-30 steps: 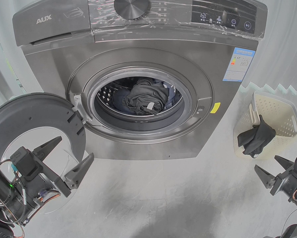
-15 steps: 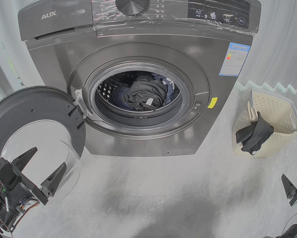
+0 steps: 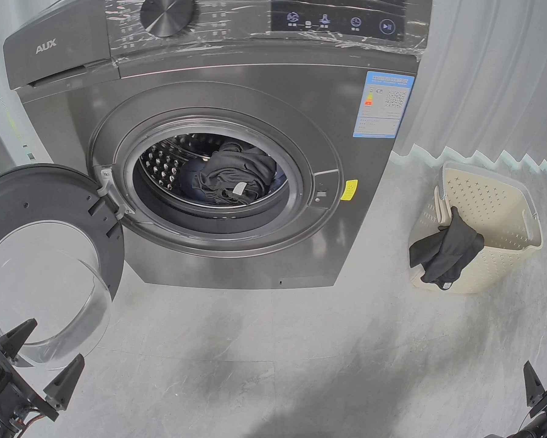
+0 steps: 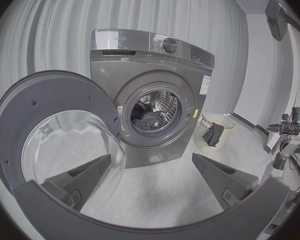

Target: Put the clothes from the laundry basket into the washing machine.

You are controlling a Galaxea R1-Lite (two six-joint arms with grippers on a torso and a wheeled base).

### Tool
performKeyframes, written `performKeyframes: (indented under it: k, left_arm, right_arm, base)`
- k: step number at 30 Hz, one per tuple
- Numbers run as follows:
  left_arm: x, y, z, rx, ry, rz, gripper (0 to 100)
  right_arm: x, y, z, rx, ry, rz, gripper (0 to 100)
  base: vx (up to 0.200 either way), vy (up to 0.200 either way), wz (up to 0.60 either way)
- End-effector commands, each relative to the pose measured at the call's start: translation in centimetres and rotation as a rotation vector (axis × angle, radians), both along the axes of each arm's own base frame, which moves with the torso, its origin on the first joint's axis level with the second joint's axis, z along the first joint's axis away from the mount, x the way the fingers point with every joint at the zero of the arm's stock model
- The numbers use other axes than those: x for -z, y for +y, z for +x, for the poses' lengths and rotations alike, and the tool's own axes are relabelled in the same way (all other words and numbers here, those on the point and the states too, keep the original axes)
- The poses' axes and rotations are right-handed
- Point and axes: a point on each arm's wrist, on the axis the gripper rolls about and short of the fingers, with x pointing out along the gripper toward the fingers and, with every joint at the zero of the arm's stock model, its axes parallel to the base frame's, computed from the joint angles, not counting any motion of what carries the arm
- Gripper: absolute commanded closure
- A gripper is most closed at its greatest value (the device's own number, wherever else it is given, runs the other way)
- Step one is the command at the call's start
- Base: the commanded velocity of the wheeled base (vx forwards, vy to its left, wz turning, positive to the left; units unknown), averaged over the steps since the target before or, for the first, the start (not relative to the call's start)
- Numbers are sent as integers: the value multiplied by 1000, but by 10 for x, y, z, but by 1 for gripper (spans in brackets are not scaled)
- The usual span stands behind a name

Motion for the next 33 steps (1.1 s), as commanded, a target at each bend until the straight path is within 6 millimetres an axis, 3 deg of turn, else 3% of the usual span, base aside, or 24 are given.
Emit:
performKeyframes:
  k: [1, 4, 7, 26, 33]
  left_arm:
    - [17, 14, -35, -44, -107, -36, 0]
    - [37, 16, -53, -34, -110, -30, 0]
    - [46, 16, -53, -49, -22, -26, 0]
    - [45, 14, -53, -134, -28, -10, 0]
    - [45, 14, -53, -132, -27, -24, 0]
  right_arm:
    - [1, 0, -6, 42, -61, 13, 0]
    - [8, 1, -4, 3, -38, 34, 0]
    - [8, 2, -4, -62, -49, 11, 0]
    - [8, 2, -3, -44, -50, 18, 0]
    - [8, 2, -3, -44, -50, 18, 0]
  base:
    - [0, -200, 0]
    - [0, -200, 0]
    - [0, -200, 0]
    - [0, -200, 0]
    - [0, 0, 0]
